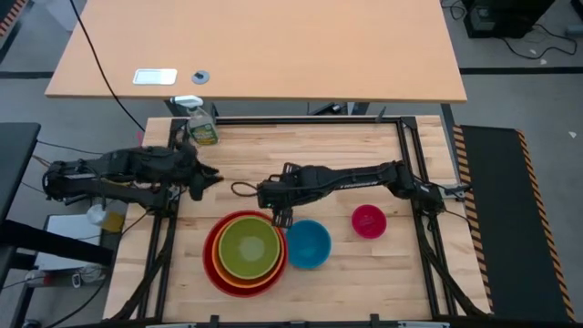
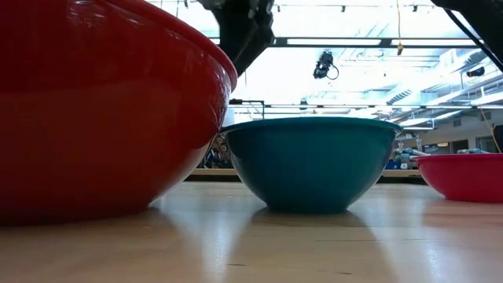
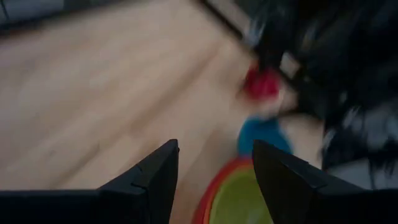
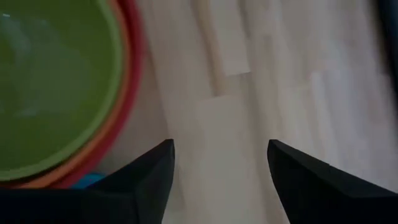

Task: Nest bowls inside each other
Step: Adjust the stacked bowls on the table

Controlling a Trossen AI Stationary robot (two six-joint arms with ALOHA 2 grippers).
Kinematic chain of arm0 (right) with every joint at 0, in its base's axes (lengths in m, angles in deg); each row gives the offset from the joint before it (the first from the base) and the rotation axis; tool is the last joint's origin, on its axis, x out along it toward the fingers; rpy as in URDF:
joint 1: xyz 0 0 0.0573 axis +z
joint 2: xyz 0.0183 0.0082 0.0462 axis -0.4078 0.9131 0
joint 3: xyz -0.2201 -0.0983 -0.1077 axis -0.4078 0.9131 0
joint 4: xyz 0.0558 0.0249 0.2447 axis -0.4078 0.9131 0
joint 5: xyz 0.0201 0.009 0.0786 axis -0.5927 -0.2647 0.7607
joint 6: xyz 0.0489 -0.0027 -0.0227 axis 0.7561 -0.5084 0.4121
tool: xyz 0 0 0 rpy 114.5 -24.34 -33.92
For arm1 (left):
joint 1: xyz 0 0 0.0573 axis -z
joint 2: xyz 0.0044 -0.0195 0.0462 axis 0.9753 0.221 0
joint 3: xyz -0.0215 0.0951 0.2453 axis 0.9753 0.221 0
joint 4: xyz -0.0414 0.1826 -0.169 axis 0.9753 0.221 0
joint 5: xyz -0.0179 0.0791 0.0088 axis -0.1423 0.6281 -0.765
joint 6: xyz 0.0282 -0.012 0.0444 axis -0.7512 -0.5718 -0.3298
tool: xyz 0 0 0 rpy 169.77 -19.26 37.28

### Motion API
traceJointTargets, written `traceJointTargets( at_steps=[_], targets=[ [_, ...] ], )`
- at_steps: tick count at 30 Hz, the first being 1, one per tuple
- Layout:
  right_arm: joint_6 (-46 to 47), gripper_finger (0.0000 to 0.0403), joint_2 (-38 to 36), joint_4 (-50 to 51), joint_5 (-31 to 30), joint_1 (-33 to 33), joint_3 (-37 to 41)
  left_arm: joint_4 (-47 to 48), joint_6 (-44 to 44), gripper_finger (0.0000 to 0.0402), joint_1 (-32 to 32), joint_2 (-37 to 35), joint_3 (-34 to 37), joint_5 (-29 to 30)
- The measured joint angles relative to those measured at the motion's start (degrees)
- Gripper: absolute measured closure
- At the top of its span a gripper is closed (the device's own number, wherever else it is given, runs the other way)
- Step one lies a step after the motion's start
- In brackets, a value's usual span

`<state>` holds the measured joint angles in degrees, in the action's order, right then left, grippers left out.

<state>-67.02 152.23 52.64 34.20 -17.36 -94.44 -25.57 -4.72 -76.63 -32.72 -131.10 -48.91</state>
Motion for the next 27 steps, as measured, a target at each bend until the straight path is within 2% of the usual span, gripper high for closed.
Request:
traceJointTargets(
  at_steps=[4, 9, 12, 20, 27],
  targets=[
    [-1.1, 0.0147, -2.9, 1.3, -2.9, -1.4, 0.0, 8.4, 0.0, 0.0194, 0.0, 4.7, 0.1, -3.1],
    [-2.6, 0.0149, -7.5, -1.3, -5.2, -2.5, 2.6, 8.8, -2.0, 0.0194, 0.0, 8.8, 0.1, -3.1],
    [-2.9, 0.0149, -11.8, -8.0, -4.6, -2.7, 10.1, 8.3, -3.6, 0.0194, 0.0, 10.6, 0.1, -3.1],
    [0.7, 0.0153, -26.2, -33.7, 1.3, -2.9, 38.4, 7.3, -4.1, 0.0194, 0.0, 11.3, 0.0, -3.4],
    [2.8, 0.0154, -32.4, -42.2, 1.2, -4.2, 50.9, 6.2, -4.6, 0.0194, 1.5, 14.7, 0.0, -4.9]
  ],
)
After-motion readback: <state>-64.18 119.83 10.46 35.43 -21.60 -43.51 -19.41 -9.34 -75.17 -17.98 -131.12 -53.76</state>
